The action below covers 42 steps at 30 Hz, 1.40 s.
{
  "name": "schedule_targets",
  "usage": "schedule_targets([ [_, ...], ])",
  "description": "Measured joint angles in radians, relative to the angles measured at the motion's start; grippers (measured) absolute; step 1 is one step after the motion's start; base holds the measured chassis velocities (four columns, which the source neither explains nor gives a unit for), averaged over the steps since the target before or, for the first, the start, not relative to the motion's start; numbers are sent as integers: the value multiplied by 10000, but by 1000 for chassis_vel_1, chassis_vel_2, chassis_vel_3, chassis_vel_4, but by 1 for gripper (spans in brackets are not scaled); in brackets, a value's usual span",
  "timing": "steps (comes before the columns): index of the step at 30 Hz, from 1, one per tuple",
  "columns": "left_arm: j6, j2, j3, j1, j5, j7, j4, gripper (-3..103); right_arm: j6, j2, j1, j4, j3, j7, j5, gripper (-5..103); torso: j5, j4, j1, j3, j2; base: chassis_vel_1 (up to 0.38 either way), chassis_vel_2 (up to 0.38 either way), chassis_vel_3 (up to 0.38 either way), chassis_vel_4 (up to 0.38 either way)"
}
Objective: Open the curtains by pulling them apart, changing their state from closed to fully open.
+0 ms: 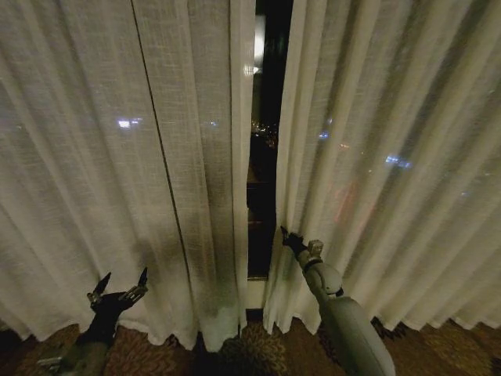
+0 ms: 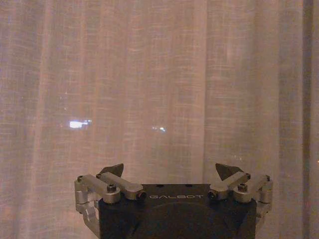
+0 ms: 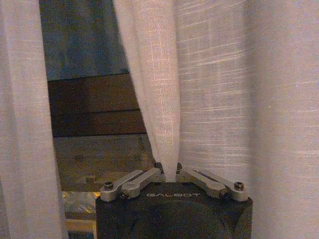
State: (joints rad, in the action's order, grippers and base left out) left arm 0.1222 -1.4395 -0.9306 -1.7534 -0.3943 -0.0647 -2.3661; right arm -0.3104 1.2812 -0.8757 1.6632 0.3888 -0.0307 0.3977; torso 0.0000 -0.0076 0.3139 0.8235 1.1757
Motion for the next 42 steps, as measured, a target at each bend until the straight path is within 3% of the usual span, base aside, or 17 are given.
schedule_targets([
  [14,-112,-35,66,2,-17,-6,99,100,-94,22,-22,15,94,-40,12,0,2,0,-3,-1,1,-168,-229,182,221],
  [42,-137,56,37,154,-266,-19,250,100,-87,-21,-273,194,371,-8,31,0,3,-1,0,0,-1,-349,-341,345,348],
])
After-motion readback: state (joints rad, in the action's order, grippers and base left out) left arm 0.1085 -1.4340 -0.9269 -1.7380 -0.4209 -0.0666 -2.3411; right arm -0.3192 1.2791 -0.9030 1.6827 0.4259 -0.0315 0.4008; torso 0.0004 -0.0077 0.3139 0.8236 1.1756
